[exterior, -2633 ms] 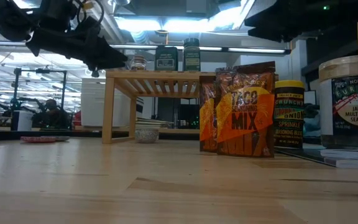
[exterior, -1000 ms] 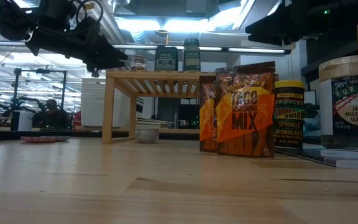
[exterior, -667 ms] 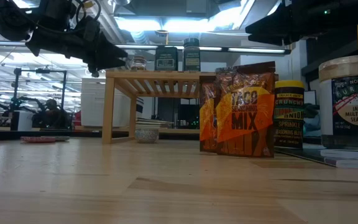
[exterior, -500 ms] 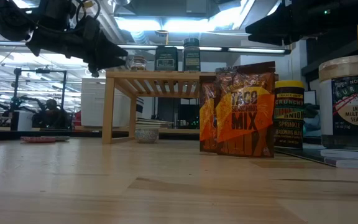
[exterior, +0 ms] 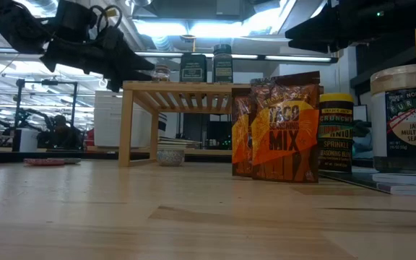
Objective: Shelf spices
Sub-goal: Remove the brown seasoning bottle from the shelf, then remove the black seasoning can from the shelf
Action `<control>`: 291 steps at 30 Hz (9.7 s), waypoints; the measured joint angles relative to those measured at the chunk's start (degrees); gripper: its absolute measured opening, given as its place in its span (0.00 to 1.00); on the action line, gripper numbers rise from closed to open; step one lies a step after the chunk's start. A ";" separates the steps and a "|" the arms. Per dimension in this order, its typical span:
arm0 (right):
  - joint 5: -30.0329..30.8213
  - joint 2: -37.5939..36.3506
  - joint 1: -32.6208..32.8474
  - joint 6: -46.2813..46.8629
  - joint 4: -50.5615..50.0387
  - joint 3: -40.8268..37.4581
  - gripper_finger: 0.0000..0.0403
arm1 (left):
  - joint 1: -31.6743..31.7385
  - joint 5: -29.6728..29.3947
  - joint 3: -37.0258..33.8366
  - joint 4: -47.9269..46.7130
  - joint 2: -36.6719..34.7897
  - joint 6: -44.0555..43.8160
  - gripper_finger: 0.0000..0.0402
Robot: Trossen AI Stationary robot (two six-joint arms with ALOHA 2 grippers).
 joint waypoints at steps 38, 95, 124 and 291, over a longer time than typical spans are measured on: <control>0.00 0.00 -0.02 0.02 -0.04 0.00 0.97 | -1.38 6.76 6.24 0.73 11.01 5.51 0.60; 0.00 0.00 -0.01 0.01 -0.04 0.00 0.97 | -30.21 -26.42 6.18 -18.34 -7.92 -2.40 0.45; 0.00 0.00 -0.01 0.02 -1.77 0.00 0.97 | -68.05 -61.85 17.74 8.12 36.50 -23.19 0.45; -0.02 0.00 -0.01 0.02 -7.75 0.02 0.97 | -54.13 -76.32 45.31 -72.66 10.17 -1.06 0.73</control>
